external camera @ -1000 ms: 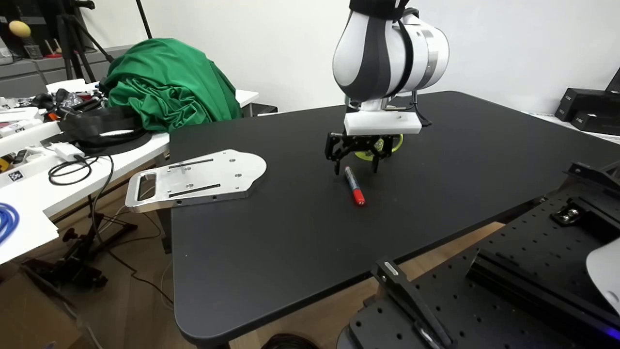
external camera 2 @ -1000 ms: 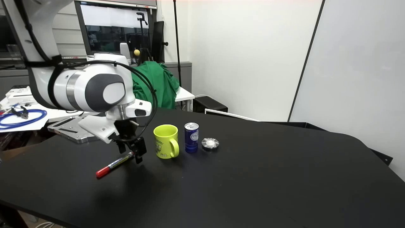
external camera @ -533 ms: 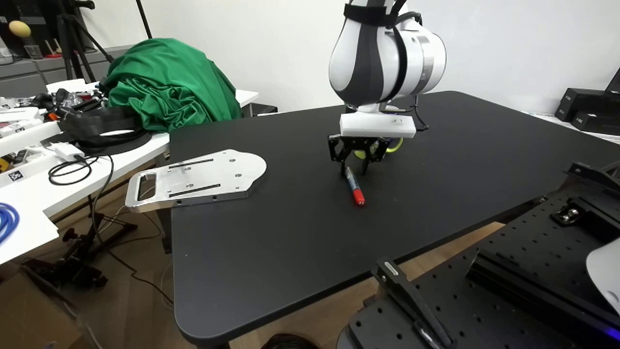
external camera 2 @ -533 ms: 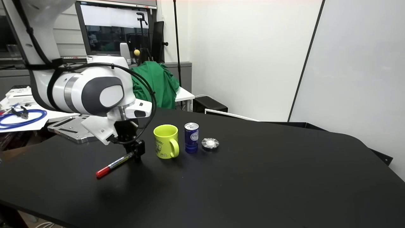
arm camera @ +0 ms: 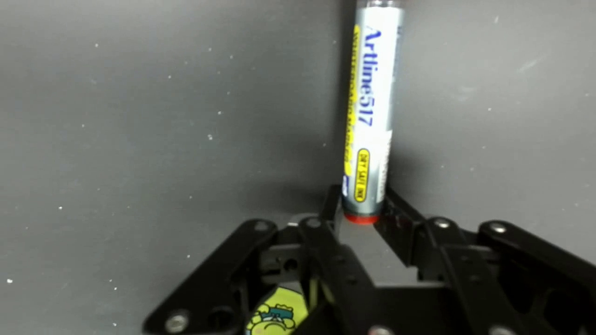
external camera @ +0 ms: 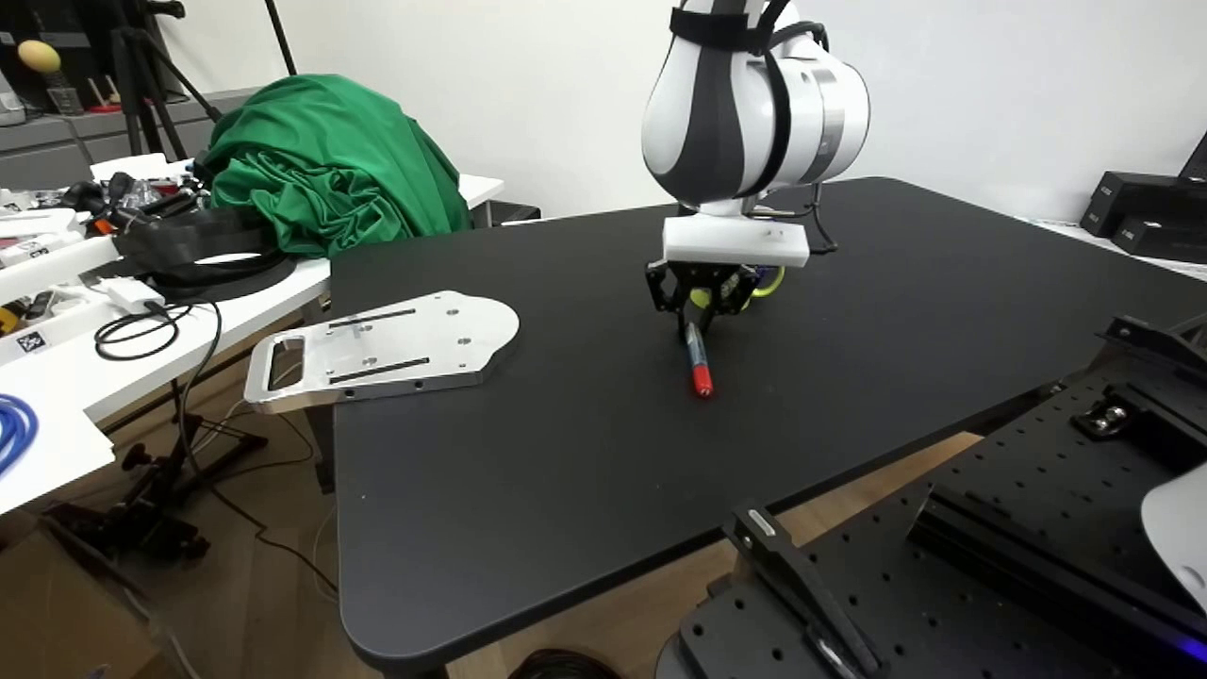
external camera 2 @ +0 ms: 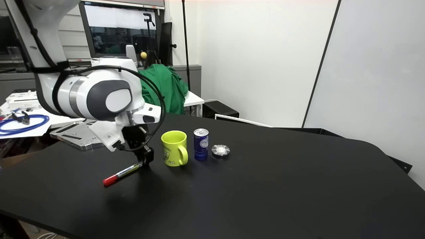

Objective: Pick up the marker, put it in the mug, remove it from the mug, put it on the table, and then put it back in the mug

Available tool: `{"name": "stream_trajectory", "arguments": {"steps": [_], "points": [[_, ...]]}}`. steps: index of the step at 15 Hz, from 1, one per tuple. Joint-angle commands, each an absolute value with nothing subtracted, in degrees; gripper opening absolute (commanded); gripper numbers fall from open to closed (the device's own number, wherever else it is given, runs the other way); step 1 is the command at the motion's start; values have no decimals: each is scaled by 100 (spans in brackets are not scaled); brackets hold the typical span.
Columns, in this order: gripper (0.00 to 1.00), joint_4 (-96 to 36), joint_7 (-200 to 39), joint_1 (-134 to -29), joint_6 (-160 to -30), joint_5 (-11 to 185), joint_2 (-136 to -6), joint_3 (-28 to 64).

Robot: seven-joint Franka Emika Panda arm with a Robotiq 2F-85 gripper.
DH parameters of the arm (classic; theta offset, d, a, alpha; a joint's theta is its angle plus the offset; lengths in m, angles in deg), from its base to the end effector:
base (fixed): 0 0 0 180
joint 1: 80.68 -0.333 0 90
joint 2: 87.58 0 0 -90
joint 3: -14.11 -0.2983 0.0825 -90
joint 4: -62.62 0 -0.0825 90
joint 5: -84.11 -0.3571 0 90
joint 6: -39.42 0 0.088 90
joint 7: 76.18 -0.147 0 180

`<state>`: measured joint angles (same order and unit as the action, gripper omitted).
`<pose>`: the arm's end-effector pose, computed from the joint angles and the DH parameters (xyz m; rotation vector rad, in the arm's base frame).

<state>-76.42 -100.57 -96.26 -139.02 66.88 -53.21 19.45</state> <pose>0.4559 0.0495 0.0508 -3.0280 0.8195 -0.1590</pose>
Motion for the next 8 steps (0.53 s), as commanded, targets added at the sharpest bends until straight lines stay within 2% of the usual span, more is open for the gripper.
{"name": "stream_trajectory", "arguments": {"steps": [1, 8], "points": [[6, -7605, -10164, -9639, -13837, 6656, -5213, 2191], [6, -7410, -10292, -10024, -13393, 6778, -5820, 2850]]}}
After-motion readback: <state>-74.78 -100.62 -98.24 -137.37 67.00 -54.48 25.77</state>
